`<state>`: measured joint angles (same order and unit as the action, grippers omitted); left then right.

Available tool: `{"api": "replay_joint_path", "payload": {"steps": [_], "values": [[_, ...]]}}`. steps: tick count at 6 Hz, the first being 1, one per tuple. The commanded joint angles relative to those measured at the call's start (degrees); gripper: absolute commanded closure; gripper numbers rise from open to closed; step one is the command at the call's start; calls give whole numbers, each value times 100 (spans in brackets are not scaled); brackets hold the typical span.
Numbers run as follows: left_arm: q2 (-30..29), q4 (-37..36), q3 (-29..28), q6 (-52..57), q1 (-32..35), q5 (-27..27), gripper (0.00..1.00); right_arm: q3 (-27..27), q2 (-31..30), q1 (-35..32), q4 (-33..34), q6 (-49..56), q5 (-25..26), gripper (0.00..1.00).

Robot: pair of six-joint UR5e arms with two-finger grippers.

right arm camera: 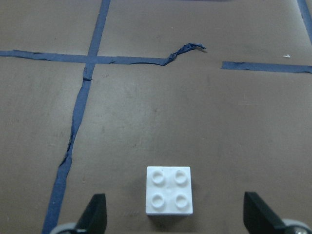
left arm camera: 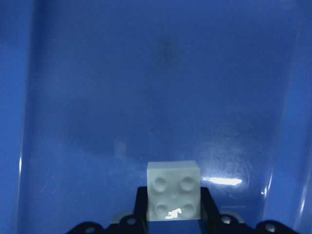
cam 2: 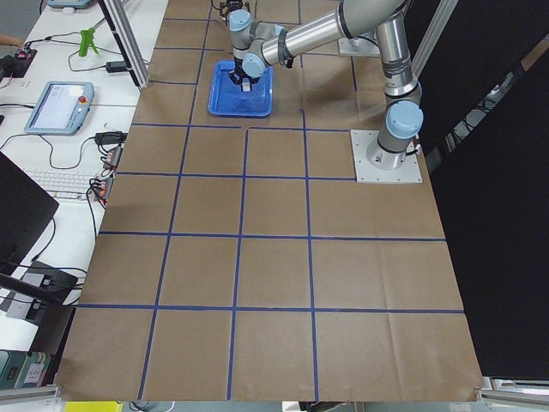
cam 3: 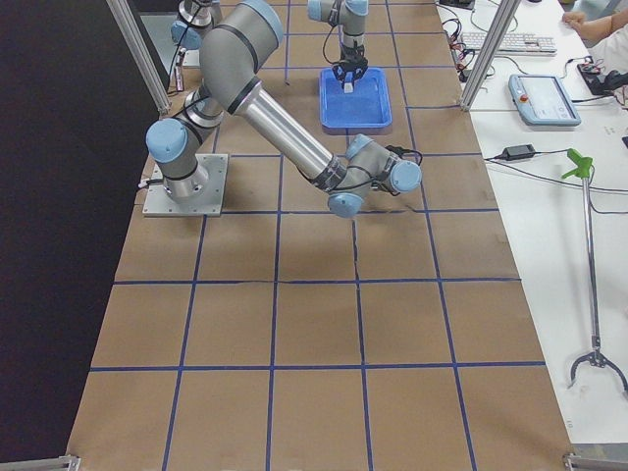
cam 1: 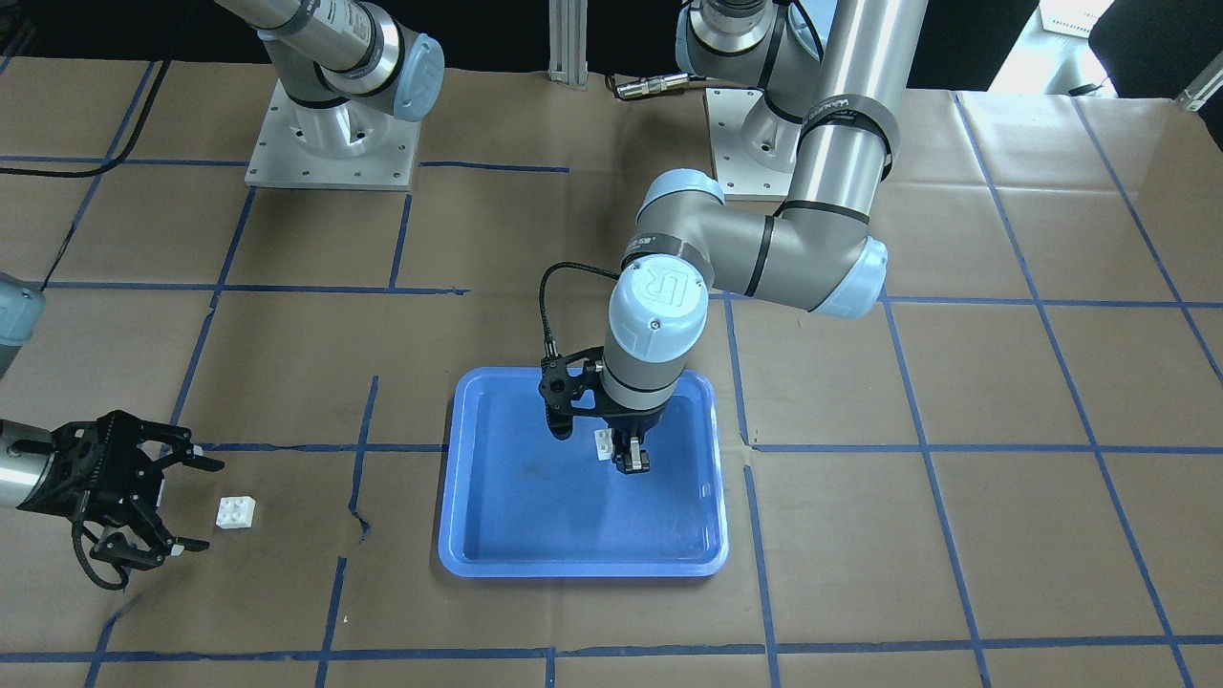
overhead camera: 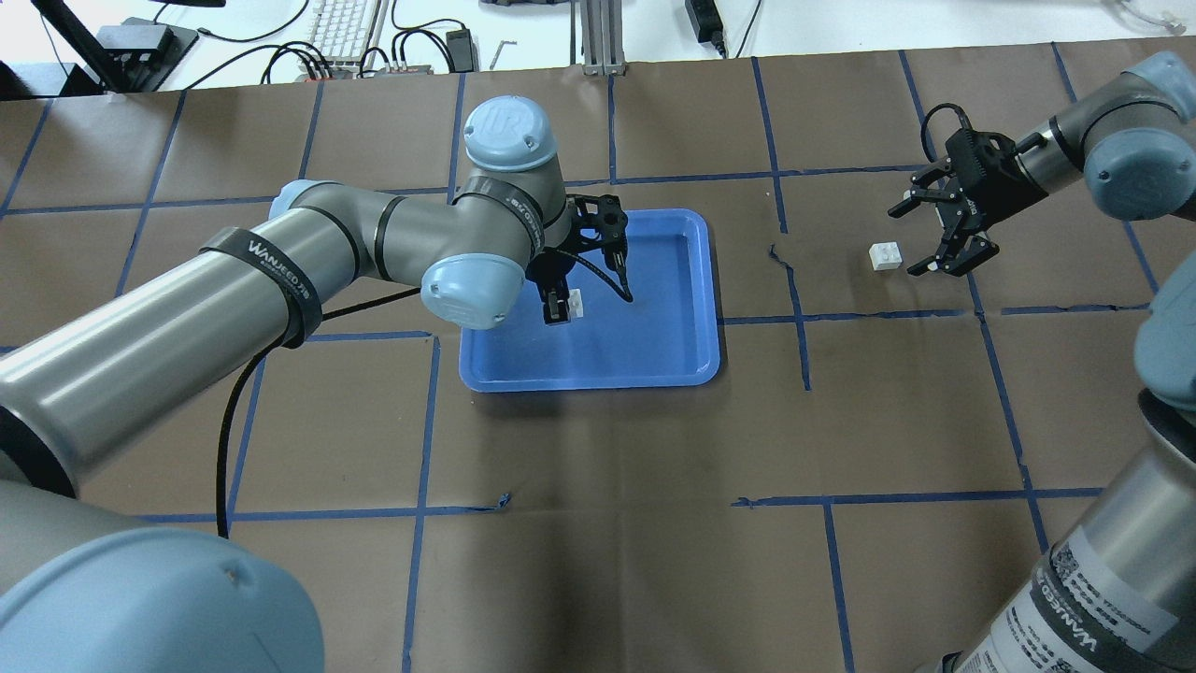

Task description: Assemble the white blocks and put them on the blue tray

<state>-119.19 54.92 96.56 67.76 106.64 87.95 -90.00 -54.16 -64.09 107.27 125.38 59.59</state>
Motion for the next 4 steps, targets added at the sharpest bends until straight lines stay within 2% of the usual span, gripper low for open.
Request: {"api": "replay_joint_path", "payload": {"steps": [1, 2, 3, 4], "values": [[-208, -329, 38, -70, 58, 3, 95, -26, 72, -7, 32, -5, 0, 1], [-349, -698, 21, -279, 58, -5, 95, -27, 72, -7, -30, -31, 0, 3], [-368, -710, 4, -438, 58, -6, 95, -27, 72, -7, -39, -32, 0, 18], [-386, -702, 29, -465, 58, 3, 82, -27, 72, -7, -39, -14, 0, 29]]}}
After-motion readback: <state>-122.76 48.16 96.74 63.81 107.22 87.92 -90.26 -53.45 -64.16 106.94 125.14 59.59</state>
